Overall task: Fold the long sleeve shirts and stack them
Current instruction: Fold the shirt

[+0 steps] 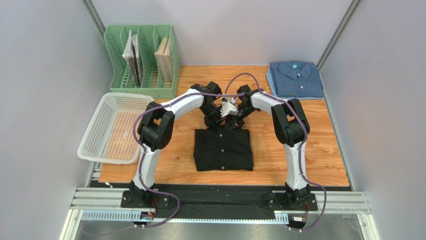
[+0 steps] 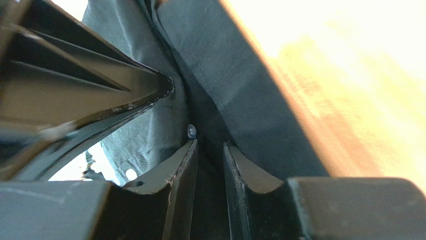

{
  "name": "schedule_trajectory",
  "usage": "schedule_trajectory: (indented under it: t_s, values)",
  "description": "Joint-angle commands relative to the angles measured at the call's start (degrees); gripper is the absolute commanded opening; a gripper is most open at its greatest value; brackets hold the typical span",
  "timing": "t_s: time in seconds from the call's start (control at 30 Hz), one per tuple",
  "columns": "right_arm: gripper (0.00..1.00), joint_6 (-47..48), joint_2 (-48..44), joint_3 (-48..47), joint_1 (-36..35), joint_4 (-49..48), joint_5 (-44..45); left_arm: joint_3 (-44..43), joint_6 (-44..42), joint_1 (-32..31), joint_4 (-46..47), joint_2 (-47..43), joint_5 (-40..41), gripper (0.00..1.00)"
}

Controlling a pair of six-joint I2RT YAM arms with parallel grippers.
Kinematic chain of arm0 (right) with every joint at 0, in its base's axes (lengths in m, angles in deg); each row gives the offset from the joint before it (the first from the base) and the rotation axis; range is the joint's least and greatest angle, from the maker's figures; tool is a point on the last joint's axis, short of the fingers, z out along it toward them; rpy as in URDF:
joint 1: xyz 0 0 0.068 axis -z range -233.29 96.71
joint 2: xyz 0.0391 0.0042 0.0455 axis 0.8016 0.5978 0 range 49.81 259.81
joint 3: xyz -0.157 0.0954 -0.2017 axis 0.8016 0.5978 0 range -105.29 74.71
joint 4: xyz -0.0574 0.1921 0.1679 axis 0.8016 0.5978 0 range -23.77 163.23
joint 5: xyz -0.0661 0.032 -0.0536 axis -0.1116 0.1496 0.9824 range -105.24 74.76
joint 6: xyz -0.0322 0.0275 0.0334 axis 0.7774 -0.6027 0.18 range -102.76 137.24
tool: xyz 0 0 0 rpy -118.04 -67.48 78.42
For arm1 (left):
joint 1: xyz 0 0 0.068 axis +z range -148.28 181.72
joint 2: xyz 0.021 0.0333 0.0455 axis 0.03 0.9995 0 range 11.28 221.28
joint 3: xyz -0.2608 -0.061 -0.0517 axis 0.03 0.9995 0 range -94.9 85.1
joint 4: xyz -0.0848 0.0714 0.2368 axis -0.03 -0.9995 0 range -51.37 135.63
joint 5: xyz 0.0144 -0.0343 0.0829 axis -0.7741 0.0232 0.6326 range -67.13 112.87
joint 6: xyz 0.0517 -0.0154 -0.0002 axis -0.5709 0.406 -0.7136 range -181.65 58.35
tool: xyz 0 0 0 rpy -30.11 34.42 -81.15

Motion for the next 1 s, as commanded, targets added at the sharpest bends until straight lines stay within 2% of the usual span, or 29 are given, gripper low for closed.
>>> schedule_trajectory:
  t_s: [0.0,0.17,0.43,0.63,0.77,0.87,0.9,0.93,0.97]
  values:
    - [0.32,2.52,-4.29,-5.63,1.91,2.71,2.69,3.05,-3.49,-0.04,1.42,-5.45,-1.65,0.00]
    - [0.32,1.91,-0.96,-9.24,2.71,2.44,2.35,4.47,-4.55,-0.04,1.25,-7.39,-2.09,0.00]
    - [0.29,1.73,5.29,-8.37,1.47,1.21,3.48,0.95,-2.36,0.22,2.30,-6.34,-1.04,0.00]
    - [0.24,2.44,5.29,-8.63,1.65,1.56,4.28,-2.30,-0.77,1.54,3.44,-2.83,1.25,0.00]
    - [0.28,2.44,4.33,-10.56,2.79,2.52,6.64,-3.09,-0.68,1.72,3.27,-0.46,2.47,0.00]
    - [0.37,3.49,2.31,-13.81,4.89,4.45,10.06,-3.01,0.89,3.03,3.88,-2.11,2.57,0.20]
    - [0.41,3.93,1.52,-14.34,5.60,5.16,10.77,-2.92,1.77,3.64,4.15,-3.25,1.96,0.31]
    - [0.46,4.63,-0.32,-14.95,6.30,5.86,11.39,-2.92,2.74,5.39,4.67,-4.48,1.00,0.34]
    - [0.48,5.42,-1.47,-15.39,7.53,7.00,12.70,-2.92,3.70,6.36,4.68,-7.45,-1.62,0.36]
